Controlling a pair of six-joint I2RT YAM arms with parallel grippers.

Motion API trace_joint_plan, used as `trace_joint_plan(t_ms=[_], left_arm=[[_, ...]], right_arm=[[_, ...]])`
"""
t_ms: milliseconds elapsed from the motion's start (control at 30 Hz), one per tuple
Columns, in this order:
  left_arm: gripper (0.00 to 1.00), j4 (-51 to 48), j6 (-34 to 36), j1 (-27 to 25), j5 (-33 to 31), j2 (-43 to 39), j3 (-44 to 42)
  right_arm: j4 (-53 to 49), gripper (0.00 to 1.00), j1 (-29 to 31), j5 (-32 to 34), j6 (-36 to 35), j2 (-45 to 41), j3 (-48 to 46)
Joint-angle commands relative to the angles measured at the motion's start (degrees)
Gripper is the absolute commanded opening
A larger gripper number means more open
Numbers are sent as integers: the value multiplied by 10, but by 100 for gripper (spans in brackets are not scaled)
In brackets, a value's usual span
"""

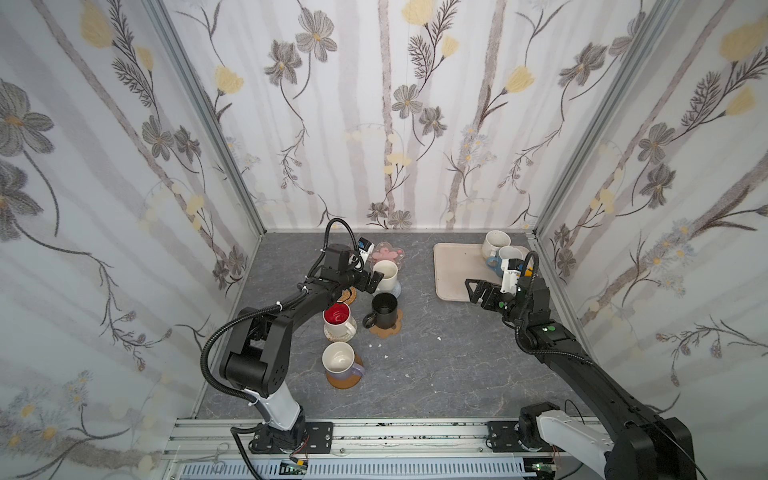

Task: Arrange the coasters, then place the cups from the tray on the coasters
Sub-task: 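Open left gripper and raise it while right gripper reaches the yellow mug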

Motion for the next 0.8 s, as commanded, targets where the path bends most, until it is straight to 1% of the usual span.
trace_joint_plan(t_ms=[0, 67, 167, 233, 367, 500, 600, 733, 767], left_arm=[[100, 6, -36, 1, -36, -17, 24], [100, 6, -64, 1, -55, -23, 47], [100, 6, -133, 1, -85, -28, 91], [100, 6, -180, -1, -88, -25, 120], [100, 8, -232, -15, -101, -5, 166], [100, 13, -245, -39, -78, 29, 207], [100, 14, -226, -68, -70, 59, 254], [100, 14, -211, -95, -71, 94, 320], [100, 14, -211, -98, -71, 104, 336]], right_arm=[[-36, 92, -8, 48, 10, 1, 14], [-43, 89, -13, 72, 8, -1, 13], [-51, 87, -25, 111, 8, 1, 7], [-56, 86, -43, 120, 8, 4, 1], [-71, 85, -78, 128, 8, 13, -2], [-87, 85, -115, 114, 8, 42, 9], [-99, 85, -132, 120, 5, 67, 25], [-111, 80, -145, 137, 1, 108, 52], [-121, 79, -147, 141, -4, 121, 74]])
